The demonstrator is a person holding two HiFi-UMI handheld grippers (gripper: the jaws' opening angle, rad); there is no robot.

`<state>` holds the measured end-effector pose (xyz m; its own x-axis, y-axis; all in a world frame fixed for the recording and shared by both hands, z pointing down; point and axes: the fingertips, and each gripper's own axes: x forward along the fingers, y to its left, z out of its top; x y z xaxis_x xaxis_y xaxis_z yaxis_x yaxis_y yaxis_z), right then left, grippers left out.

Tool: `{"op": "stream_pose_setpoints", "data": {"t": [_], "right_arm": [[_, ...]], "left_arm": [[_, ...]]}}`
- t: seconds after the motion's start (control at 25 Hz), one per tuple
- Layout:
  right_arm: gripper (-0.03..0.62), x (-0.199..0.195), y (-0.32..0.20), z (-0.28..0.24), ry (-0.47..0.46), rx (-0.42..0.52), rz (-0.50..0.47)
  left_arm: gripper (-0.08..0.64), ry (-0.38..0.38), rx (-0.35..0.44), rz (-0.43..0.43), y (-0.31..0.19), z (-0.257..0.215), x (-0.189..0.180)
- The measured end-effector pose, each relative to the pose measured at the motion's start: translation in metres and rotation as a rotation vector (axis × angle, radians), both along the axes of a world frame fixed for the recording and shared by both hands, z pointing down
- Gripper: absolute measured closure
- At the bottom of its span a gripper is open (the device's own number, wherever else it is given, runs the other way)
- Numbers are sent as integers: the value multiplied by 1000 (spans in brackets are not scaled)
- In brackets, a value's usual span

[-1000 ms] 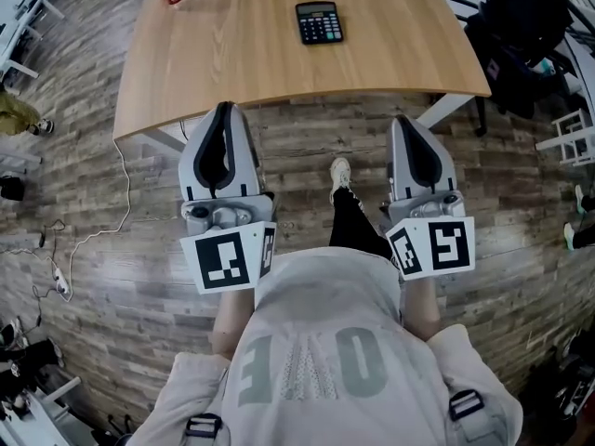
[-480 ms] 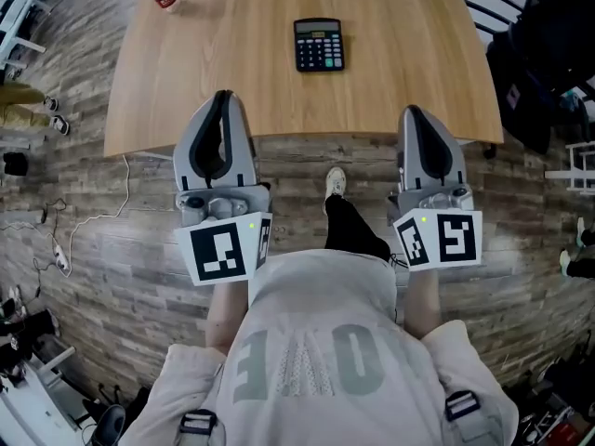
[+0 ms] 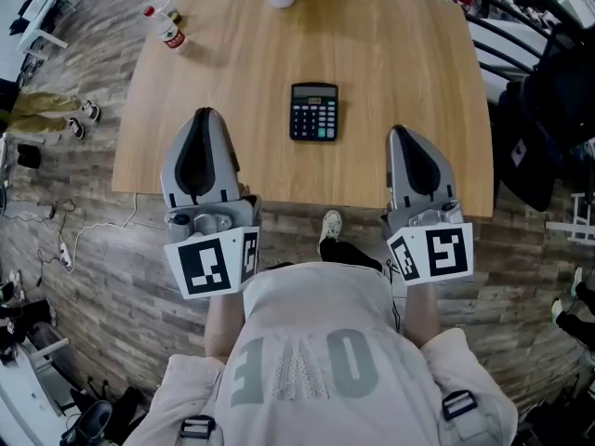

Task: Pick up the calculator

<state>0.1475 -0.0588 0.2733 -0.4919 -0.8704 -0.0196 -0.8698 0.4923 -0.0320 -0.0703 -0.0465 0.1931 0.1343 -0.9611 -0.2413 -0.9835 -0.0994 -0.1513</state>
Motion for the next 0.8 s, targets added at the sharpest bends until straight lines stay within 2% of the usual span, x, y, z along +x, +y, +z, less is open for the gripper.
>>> {"op": "stream_pose_setpoints", "data": {"t": [0.32, 0.64, 0.8], "right_arm": [[572, 5, -54, 7, -17, -42, -104], [572, 9, -83, 23, -29, -89, -143], [572, 9, -94, 28, -23, -105, -134]], "left_arm": [[537, 15, -45, -77, -56, 6, 0], [537, -3, -99, -81, -80, 19, 6], [537, 0, -97, -70, -93, 22, 6]]}}
